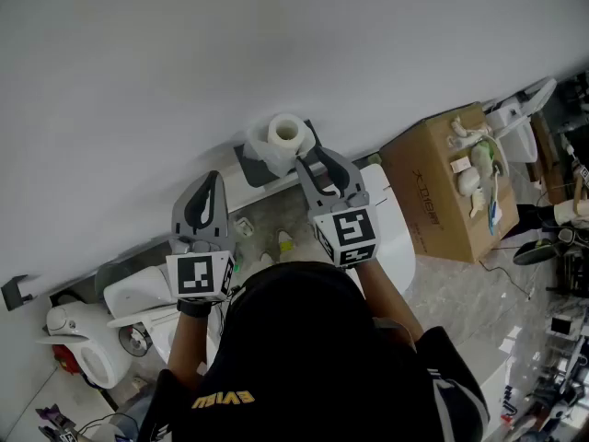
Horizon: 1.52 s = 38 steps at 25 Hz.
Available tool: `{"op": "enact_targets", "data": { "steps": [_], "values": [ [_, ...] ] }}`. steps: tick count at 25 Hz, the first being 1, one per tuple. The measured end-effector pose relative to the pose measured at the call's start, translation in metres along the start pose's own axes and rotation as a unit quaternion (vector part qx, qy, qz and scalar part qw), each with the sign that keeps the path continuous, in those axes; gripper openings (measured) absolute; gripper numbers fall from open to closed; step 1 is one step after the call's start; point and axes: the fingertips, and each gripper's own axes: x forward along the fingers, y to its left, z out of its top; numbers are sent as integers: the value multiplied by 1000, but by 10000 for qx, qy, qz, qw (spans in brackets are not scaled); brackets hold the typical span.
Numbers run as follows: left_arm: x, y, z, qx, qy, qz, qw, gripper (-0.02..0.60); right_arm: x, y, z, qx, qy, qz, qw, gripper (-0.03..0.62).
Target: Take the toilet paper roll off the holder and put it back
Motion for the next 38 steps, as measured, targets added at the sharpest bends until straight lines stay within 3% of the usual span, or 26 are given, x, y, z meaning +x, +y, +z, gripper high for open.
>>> {"op": "enact_targets", "data": {
  "steps": [20, 38],
  "values": [
    [-3, 3, 0, -10, 4, 43, 10000, 11, 0, -1, 3, -81, -34, -133, 9999, 4],
    [-2, 2, 0, -13, 1, 33, 10000, 11, -2, -4, 4, -17, -27, -104, 9999, -5]
  ]
}}
